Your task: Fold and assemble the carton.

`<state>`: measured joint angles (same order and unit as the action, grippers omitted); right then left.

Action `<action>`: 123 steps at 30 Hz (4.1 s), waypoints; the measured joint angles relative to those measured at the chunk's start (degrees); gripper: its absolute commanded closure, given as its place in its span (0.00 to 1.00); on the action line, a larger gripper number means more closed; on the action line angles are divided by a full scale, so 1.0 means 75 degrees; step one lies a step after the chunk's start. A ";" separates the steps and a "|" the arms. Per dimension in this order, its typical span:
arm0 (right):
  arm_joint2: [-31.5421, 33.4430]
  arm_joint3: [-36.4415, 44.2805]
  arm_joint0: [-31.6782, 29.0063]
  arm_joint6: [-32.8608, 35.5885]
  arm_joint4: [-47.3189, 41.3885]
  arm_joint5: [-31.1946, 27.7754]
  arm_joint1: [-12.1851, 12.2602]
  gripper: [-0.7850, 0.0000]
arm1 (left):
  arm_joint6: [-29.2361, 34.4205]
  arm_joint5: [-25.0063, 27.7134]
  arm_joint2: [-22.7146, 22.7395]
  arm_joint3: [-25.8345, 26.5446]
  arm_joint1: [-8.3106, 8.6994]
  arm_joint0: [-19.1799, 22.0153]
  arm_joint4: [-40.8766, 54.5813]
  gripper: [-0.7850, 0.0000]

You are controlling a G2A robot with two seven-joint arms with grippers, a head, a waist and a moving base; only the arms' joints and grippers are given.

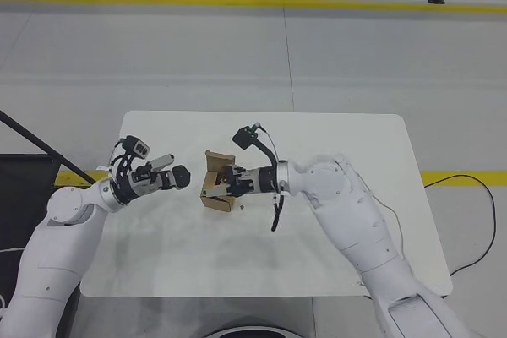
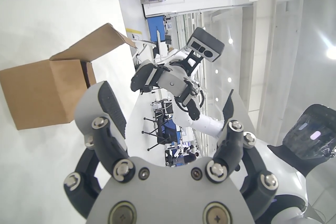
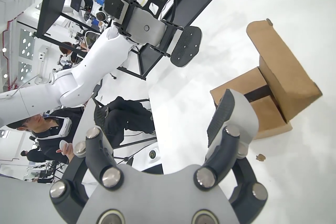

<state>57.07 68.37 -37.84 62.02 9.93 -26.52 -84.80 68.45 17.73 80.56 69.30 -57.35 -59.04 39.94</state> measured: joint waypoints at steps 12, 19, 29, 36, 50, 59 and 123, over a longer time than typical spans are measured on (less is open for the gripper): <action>0.0716 0.0085 -0.0106 0.0273 -0.0083 0.0768 0.0250 0.00 | -0.0228 -0.0632 -0.0122 -0.0505 -0.0062 0.0371 0.0292 0.00; 0.0701 -0.0292 0.0089 0.0036 0.0056 0.0548 0.0281 0.00 | -0.0174 -0.0688 -0.0204 -0.0619 -0.0090 0.0537 0.0260 0.00; 0.0303 -0.2210 0.1525 0.0280 -0.0638 0.0604 0.0091 0.00 | -0.0180 -0.0678 -0.0137 -0.0535 -0.0080 0.0461 0.0199 0.00; -0.0374 -0.3418 0.2293 0.0099 -0.0663 0.0585 -0.0203 0.08 | -0.0192 -0.0669 -0.0127 -0.0480 -0.0087 0.0445 0.0202 0.00; -0.1163 -0.4614 0.2853 -0.0840 -0.0280 0.0171 -0.0646 0.30 | -0.0285 -0.0770 -0.0054 -0.0532 -0.0109 0.0450 0.0423 0.00; -0.1373 -0.4978 0.3053 -0.0840 -0.0220 -0.0096 -0.0806 0.41 | -0.0302 -0.0774 -0.0050 -0.0531 -0.0119 0.0454 0.0398 0.00; -0.1686 -0.4241 0.2803 -0.1205 0.1138 -0.1052 -0.0821 0.67 | -0.0292 -0.0835 0.0042 -0.0479 -0.0156 0.0441 0.0280 0.00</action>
<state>44.42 36.57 -16.82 52.98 18.47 -34.41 -90.96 66.26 11.47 80.87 65.71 -58.52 -55.73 42.05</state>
